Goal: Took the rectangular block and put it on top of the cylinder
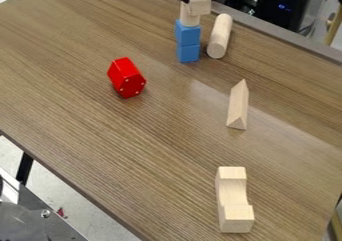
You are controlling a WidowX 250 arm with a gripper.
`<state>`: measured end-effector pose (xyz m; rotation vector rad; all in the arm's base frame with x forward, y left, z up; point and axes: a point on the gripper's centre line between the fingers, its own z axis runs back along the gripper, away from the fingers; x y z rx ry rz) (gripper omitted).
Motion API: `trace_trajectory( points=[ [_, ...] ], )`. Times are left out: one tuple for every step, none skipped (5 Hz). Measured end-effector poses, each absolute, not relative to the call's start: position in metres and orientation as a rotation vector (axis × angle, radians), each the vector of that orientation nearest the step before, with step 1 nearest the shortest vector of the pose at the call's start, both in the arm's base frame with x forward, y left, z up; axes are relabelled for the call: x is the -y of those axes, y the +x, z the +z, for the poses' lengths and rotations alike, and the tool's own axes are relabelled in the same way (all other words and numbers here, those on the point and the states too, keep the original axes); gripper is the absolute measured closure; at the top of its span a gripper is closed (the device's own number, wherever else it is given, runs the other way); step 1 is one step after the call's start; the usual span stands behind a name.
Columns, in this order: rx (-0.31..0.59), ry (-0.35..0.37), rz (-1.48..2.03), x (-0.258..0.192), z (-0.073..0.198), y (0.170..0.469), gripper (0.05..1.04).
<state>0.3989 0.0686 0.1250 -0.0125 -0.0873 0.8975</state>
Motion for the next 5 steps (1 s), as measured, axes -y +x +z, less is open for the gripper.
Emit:
trace_trajectory(
  points=[
    [0.08, -0.009, 0.897, -0.0688, 0.1233, 0.3988, 0.565],
    [0.081, -0.007, 0.897, -0.0691, 0.1236, 0.3988, 0.513],
    [0.082, -0.003, 0.902, -0.0693, 0.1255, 0.3998, 0.208],
    [0.081, 0.0, 0.902, -0.0698, 0.1249, 0.3997, 0.077],
    [0.085, 0.016, 0.91, -0.0699, 0.1259, 0.3993, 0.083]
  ],
)
